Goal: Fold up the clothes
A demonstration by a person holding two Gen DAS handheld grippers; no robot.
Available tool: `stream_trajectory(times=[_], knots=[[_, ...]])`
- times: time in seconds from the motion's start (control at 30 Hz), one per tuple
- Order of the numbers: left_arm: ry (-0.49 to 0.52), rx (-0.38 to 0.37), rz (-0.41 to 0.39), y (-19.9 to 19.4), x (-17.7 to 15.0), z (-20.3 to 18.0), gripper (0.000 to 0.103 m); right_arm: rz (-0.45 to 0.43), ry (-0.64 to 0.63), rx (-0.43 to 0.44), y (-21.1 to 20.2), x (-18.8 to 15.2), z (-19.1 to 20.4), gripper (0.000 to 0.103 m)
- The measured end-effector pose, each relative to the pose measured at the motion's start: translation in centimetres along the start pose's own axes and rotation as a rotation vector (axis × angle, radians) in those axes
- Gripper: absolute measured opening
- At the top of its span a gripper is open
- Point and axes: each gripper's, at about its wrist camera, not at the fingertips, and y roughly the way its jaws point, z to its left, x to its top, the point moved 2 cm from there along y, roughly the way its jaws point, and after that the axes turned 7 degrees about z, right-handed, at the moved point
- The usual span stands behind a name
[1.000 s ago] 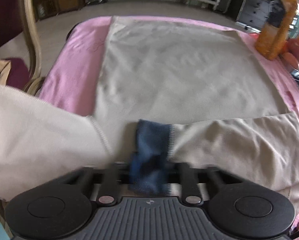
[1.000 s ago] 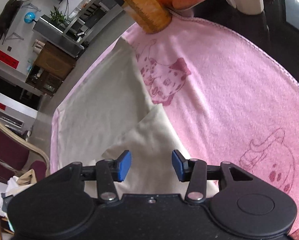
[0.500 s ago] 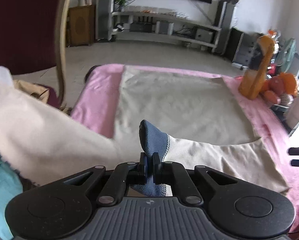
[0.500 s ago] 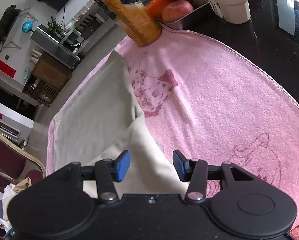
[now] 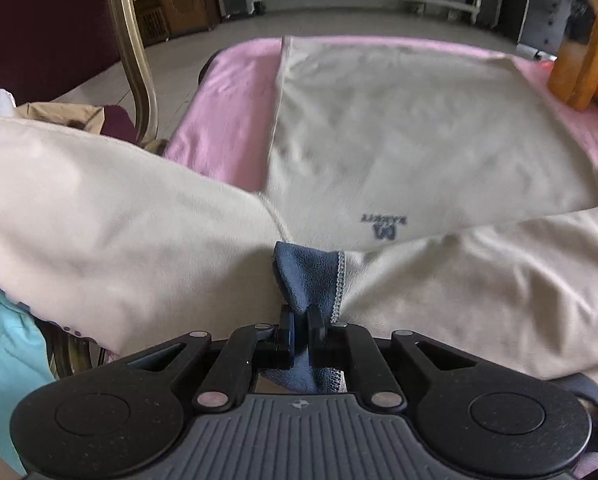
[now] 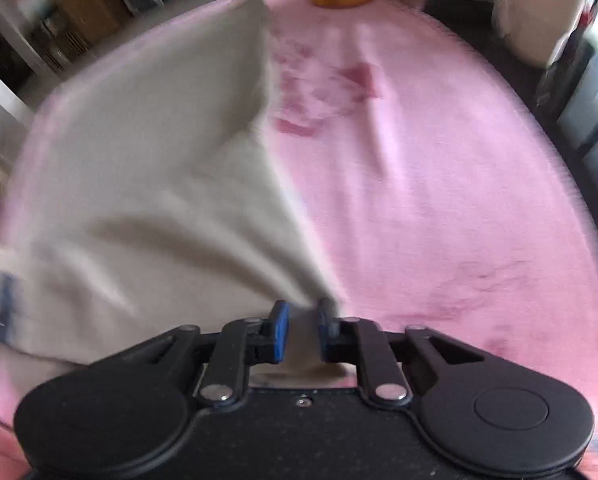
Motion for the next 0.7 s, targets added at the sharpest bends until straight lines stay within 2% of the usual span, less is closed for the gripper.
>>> stream_trajectory(times=[0.03, 0.07, 0.1, 0.13, 0.2, 0.23, 0.27, 0.3, 0.33, 0.37, 0.4, 0.47, 0.57, 0.6, 0.7], knots=[[-0.005, 0.016, -0.002, 0.0, 0.1, 0.2, 0.018, -0.001, -0.008, -0.032, -0.1, -0.1, 0.0, 0.002], [-0.012, 0.033, -0.003, -0.1, 0.1, 0.4, 0.022, -0.005, -0.012, -0.073, -0.1, -0.2, -0.1, 0.010], [-0.026, 0.047, -0.012, -0.5, 0.1, 0.7, 0.024, -0.009, -0.009, -0.102, -0.2, -0.3, -0.3, 0.023], [-0.038, 0.059, -0.036, -1.2, -0.1, 1.1, 0.028, -0.013, -0.004, -0.124, -0.3, -0.4, -0.6, 0.023], [-0.063, 0.081, -0.084, -2.6, -0.5, 1.9, 0.027, -0.031, 0.033, -0.135, -0.8, -0.5, -1.4, 0.023], [-0.075, 0.093, -0.109, -3.4, -0.6, 2.4, 0.018, -0.064, 0.051, -0.108, -1.4, -0.5, -1.7, 0.022], [-0.081, 0.081, -0.135, -4.1, -0.8, 2.7, 0.018, -0.097, 0.065, -0.033, -2.2, -0.5, -2.0, 0.022], [-0.068, 0.020, -0.153, -4.6, -0.9, 2.6, 0.018, -0.126, 0.075, 0.058, -3.0, -0.4, -2.2, 0.022], [-0.048, -0.031, -0.140, -4.4, -1.0, 2.2, 0.021, -0.133, 0.084, 0.146, -3.5, -0.3, -2.3, 0.022], [-0.027, -0.081, -0.128, -4.3, -1.1, 1.9, 0.024, -0.109, 0.087, 0.175, -3.2, -0.3, -2.3, 0.022], [-0.006, -0.117, -0.105, -4.0, -1.2, 1.5, 0.026, -0.076, 0.088, 0.177, -2.5, -0.3, -2.3, 0.022], [0.041, -0.117, -0.015, -2.3, -1.4, 0.5, 0.025, -0.009, 0.089, 0.179, -1.2, -0.2, -2.3, 0.022], [0.064, -0.058, 0.061, -0.7, -1.8, 0.2, 0.030, 0.042, 0.067, 0.072, -0.2, -0.6, -2.7, 0.016], [0.057, -0.064, 0.061, -0.9, -2.0, 0.4, 0.030, 0.041, 0.060, 0.042, -0.2, -0.8, -3.0, 0.017], [0.032, -0.076, 0.062, -1.3, -2.1, 0.8, 0.030, -0.004, 0.096, 0.030, -1.0, -1.1, -4.2, 0.017]])
